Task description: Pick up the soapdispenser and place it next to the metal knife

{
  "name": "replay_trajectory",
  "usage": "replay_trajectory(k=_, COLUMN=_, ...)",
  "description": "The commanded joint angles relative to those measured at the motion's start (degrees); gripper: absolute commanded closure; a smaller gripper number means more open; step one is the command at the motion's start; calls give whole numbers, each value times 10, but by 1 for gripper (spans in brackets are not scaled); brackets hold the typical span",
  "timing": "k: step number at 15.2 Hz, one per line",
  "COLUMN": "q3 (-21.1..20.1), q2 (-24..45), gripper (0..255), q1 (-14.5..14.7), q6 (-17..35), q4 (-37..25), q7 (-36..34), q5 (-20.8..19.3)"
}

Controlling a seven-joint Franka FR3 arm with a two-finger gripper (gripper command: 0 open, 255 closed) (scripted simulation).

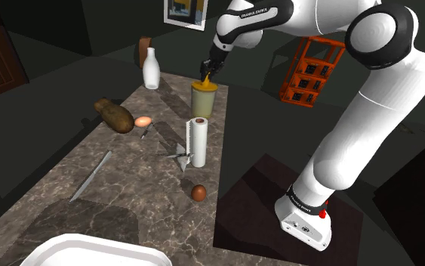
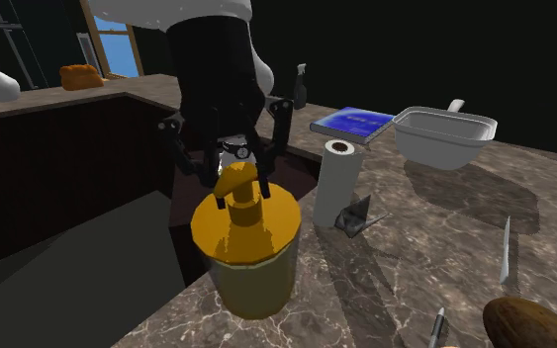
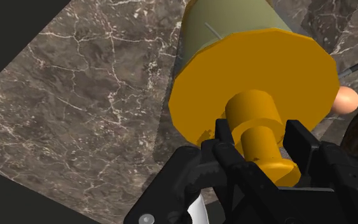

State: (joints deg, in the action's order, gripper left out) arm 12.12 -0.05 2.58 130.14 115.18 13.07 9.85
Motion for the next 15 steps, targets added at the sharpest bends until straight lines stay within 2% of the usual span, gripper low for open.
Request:
replay_trajectory(k=1, q3=0, q2=-5, gripper=255, q1=0, q6=-16, q4=-11, q7=-4, q5=-3)
replay_trajectory(k=15, q3=0, q2=-20, gripper=255, q1=-1, q6=-120, q4=-102, q7=-23, q5=-17)
